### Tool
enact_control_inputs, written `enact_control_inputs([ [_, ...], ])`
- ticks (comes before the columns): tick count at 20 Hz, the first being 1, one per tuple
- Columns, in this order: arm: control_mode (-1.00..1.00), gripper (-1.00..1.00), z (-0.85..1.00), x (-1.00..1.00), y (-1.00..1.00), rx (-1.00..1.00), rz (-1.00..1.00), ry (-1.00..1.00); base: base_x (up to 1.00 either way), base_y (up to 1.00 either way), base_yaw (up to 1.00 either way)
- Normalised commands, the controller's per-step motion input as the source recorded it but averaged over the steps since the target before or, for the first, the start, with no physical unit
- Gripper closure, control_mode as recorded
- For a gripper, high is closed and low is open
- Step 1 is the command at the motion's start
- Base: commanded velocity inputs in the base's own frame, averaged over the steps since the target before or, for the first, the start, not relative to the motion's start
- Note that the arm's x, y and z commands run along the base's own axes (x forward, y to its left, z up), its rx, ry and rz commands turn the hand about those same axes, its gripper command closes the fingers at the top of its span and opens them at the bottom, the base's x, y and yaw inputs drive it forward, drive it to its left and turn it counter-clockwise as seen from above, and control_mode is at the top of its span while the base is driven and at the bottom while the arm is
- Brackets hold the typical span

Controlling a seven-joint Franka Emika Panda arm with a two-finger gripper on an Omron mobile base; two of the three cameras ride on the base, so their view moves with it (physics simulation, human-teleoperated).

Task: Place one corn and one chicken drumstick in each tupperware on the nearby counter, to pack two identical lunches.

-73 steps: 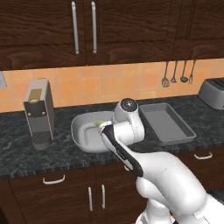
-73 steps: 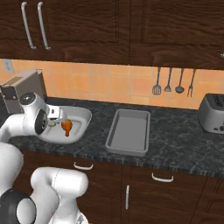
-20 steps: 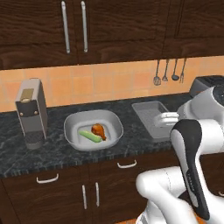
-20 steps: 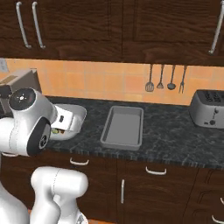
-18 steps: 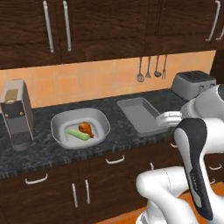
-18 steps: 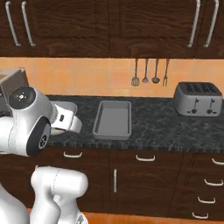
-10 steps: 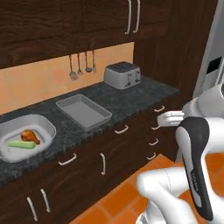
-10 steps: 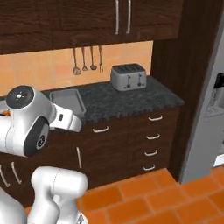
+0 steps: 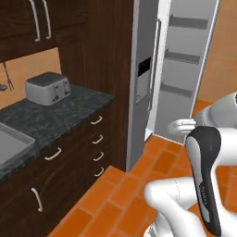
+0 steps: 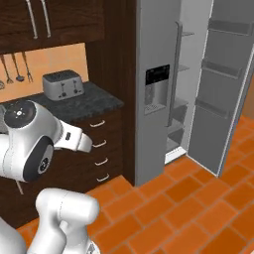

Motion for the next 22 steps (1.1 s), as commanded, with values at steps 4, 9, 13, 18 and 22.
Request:
enact_control_inputs([
  [4, 1.00, -1.00, 0.00, 0.00, 0.00, 0.00, 0.00, 0.00, 1.00, -0.75, -0.11],
  [9, 1.00, -1.00, 0.00, 0.00, 0.00, 0.00, 0.00, 0.00, 1.00, -0.75, -0.04],
  [13, 1.00, -1.00, 0.00, 0.00, 0.00, 0.00, 0.00, 0.00, 1.00, -0.81, -0.12],
  [18, 1.00, -1.00, 0.00, 0.00, 0.00, 0.00, 0.00, 0.00, 1.00, -0.50, -0.06],
  [22, 1.00, -1.00, 0.00, 0.00, 0.00, 0.00, 0.00, 0.00, 1.00, 0.60, -0.15],
])
